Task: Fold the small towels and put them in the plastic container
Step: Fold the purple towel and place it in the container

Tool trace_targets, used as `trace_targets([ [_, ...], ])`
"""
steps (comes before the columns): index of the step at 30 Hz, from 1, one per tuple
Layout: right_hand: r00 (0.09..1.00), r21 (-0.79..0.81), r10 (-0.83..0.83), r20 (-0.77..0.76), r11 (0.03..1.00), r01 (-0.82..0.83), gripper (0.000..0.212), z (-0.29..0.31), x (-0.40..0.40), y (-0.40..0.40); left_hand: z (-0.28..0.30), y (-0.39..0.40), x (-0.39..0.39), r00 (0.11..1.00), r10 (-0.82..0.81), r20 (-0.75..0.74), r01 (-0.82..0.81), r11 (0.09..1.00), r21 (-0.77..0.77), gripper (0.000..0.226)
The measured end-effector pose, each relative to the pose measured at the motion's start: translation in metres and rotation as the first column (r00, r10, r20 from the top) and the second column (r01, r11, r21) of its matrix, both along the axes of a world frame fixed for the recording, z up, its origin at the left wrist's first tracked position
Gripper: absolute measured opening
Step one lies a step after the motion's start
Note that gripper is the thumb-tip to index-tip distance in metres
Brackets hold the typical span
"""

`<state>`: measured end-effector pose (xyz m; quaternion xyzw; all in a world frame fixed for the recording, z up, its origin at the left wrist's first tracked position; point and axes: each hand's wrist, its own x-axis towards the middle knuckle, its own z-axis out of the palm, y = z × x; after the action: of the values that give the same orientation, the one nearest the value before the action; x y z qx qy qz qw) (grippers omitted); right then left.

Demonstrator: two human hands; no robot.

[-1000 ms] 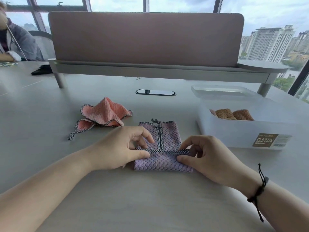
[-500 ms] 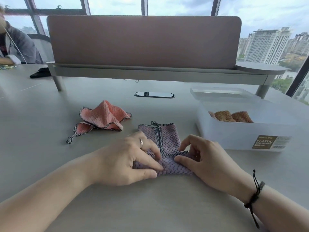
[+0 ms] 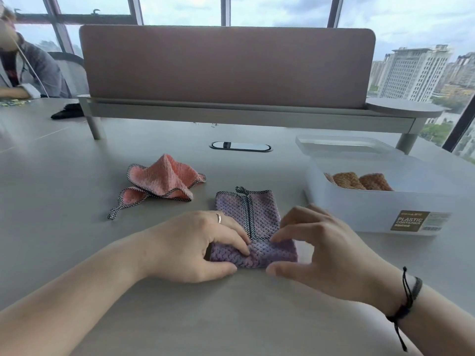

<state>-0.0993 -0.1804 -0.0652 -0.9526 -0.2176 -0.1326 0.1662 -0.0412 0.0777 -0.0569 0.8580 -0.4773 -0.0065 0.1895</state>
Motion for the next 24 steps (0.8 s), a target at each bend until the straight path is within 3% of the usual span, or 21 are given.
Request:
trace_targets([
  [3,0.993,-0.007,0.043,-0.114,0.999,-0.044,0.053,-0.0032,0.0025,-0.0019,0.0023,0.0008,-0.0003,0.999,0.009,0.032,-0.009,1.0,-0.01,0.035],
  [10,0.998,-0.005,0.043,-0.055,0.999,-0.044,0.028,-0.0051,0.0067,-0.0008,-0.0019,0.0039,0.0048,0.993,0.043,0.113,-0.046,0.999,0.024,0.047],
  [15,0.999,0.029,0.039,-0.016,0.999,-0.038,0.029,-0.0054,0.0068,-0.0014,-0.0043,0.0025,0.0069,0.97,0.111,0.216,-0.104,0.994,-0.047,0.027],
  [18,1.0,0.036,0.026,-0.01,0.999,-0.025,0.033,-0.0029,0.0051,-0.0007,-0.0009,0.0012,0.0054,0.976,0.141,0.165,-0.124,0.986,-0.11,0.022],
  [22,0.997,-0.014,0.01,-0.076,1.0,-0.011,0.055,0.0001,0.0016,-0.0004,-0.0002,-0.0002,0.0047,0.987,0.146,0.069,-0.135,0.979,-0.151,0.018],
  [24,0.999,-0.01,-0.005,-0.05,1.0,0.005,0.047,-0.0015,0.0019,-0.0013,-0.0011,-0.0014,0.005,0.983,0.185,0.008,-0.18,0.965,-0.19,0.013],
])
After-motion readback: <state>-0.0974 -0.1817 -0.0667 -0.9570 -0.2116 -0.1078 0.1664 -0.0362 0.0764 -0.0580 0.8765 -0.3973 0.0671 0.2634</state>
